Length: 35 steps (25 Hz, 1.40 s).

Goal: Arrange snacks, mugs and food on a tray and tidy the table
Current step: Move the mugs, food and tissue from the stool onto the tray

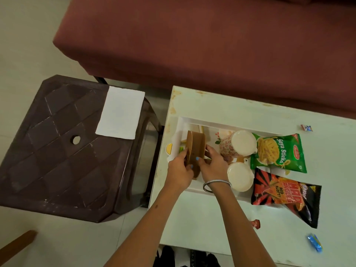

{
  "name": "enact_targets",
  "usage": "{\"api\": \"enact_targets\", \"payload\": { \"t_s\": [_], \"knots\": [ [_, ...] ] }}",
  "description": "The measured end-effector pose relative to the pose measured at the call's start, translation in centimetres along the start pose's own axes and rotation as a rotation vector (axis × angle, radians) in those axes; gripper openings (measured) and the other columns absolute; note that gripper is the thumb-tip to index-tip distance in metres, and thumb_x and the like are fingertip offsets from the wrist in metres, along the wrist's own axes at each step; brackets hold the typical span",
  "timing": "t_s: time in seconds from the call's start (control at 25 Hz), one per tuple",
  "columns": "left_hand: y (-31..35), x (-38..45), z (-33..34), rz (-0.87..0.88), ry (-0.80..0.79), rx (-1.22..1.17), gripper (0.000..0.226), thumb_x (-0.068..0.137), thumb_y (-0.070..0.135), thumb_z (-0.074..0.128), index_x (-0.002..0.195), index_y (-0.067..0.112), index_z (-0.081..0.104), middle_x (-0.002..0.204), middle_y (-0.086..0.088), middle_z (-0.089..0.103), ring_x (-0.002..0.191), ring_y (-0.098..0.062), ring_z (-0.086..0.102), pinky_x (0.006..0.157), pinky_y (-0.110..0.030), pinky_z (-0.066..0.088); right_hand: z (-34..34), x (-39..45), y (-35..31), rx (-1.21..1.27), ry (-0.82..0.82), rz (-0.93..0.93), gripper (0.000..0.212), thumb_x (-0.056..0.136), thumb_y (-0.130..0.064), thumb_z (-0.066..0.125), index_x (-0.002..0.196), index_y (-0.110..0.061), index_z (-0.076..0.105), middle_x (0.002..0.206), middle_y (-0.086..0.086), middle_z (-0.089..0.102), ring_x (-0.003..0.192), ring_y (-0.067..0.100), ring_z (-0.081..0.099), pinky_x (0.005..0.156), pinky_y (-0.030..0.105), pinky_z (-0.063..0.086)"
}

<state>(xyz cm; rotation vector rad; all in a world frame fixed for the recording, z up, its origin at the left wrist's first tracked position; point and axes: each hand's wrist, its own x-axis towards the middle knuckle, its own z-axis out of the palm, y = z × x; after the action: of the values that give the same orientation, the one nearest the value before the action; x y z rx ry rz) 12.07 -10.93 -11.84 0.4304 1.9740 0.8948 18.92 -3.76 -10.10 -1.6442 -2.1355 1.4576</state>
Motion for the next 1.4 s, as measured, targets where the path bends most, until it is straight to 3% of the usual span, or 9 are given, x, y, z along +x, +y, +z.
{"api": "enact_targets", "payload": {
  "t_s": [0.28,0.4,0.48,0.56,0.72,0.92,1.04,1.12,1.4],
  "knots": [
    [-1.2,0.7,0.5,-0.051,-0.034,-0.028,0.056,0.088,0.001,0.055,0.137,0.024,0.038,0.131,-0.006,0.053,0.122,-0.026,0.049,0.104,-0.039,0.039,0.7,0.2,1.0,-0.014,-0.070,0.044,0.050,0.085,-0.002,0.057,0.133,-0.013,0.047,0.126,0.010,0.061,0.111,0.022,0.060,0.100,0.038,0.047],
    [-0.3,0.2,-1.7,-0.020,-0.054,-0.123,0.054,0.082,0.003,0.063,0.131,0.020,0.046,0.121,-0.003,0.060,0.101,-0.014,0.061,0.085,-0.023,0.052,0.9,0.1,0.8,-0.089,0.011,0.030,0.050,0.083,-0.006,0.061,0.131,-0.011,0.048,0.125,0.013,0.061,0.113,0.028,0.058,0.098,0.043,0.046],
    [0.7,-0.1,-4.9,0.073,0.113,-0.166,0.046,0.079,0.007,0.066,0.122,0.019,0.054,0.104,0.005,0.063,0.082,0.001,0.060,0.065,-0.005,0.047,0.9,0.1,-0.4,-0.099,0.176,-0.038,0.044,0.081,-0.009,0.064,0.124,-0.009,0.053,0.120,0.014,0.063,0.106,0.028,0.060,0.093,0.040,0.049],
    [1.6,-0.4,-9.2,0.192,0.458,-0.195,0.029,0.079,0.008,0.066,0.108,0.015,0.063,0.091,0.009,0.065,0.077,-0.001,0.062,0.058,0.000,0.043,1.4,0.2,-2.6,-0.009,0.248,-0.085,0.036,0.081,-0.011,0.065,0.116,-0.011,0.059,0.109,0.010,0.067,0.089,0.017,0.061,0.078,0.015,0.050],
    [1.8,0.8,-17.1,0.131,0.872,-0.101,0.027,0.081,0.018,0.067,0.107,0.011,0.062,0.106,-0.005,0.062,0.090,-0.015,0.059,0.065,-0.009,0.045,5.4,1.5,-8.5,0.108,0.013,-0.068,0.035,0.079,-0.025,0.071,0.111,-0.015,0.062,0.098,-0.002,0.065,0.075,0.000,0.055,0.065,0.006,0.042],
    [0.2,4.0,-20.0,-0.123,0.691,0.178,0.057,0.075,0.032,0.074,0.119,0.004,0.053,0.121,-0.016,0.057,0.111,-0.030,0.054,0.085,-0.039,0.048,11.2,4.5,-13.8,0.158,-0.110,0.081,0.034,0.071,-0.034,0.076,0.093,-0.012,0.063,0.091,0.004,0.068,0.089,0.023,0.066,0.085,0.038,0.055],
    [-0.2,4.9,-20.3,-0.183,0.677,0.216,0.063,0.071,0.036,0.076,0.120,0.005,0.051,0.122,-0.015,0.056,0.113,-0.031,0.053,0.089,-0.045,0.049,13.1,5.4,-14.5,0.155,-0.058,0.115,0.030,0.069,-0.034,0.077,0.070,-0.019,0.051,0.077,0.000,0.061,0.074,0.022,0.063,0.065,0.029,0.051],
    [-0.2,5.4,-20.5,-0.239,0.664,0.244,0.061,0.069,0.038,0.077,0.115,0.005,0.053,0.118,-0.015,0.058,0.110,-0.031,0.054,0.088,-0.047,0.050,13.8,5.7,-14.3,0.125,-0.042,0.138,0.032,0.069,-0.032,0.078,0.078,-0.014,0.053,0.079,0.000,0.057,0.073,0.019,0.056,0.062,0.026,0.044],
    [0.9,4.3,-20.0,-0.142,0.533,0.129,0.018,0.077,0.022,0.072,0.083,0.009,0.061,0.097,-0.010,0.068,0.080,-0.020,0.058,0.054,-0.023,0.043,12.2,4.5,-14.5,0.088,-0.115,0.031,0.017,0.080,-0.025,0.068,0.087,-0.015,0.057,0.088,-0.001,0.057,0.079,0.018,0.055,0.058,0.021,0.044]
  ]
}}
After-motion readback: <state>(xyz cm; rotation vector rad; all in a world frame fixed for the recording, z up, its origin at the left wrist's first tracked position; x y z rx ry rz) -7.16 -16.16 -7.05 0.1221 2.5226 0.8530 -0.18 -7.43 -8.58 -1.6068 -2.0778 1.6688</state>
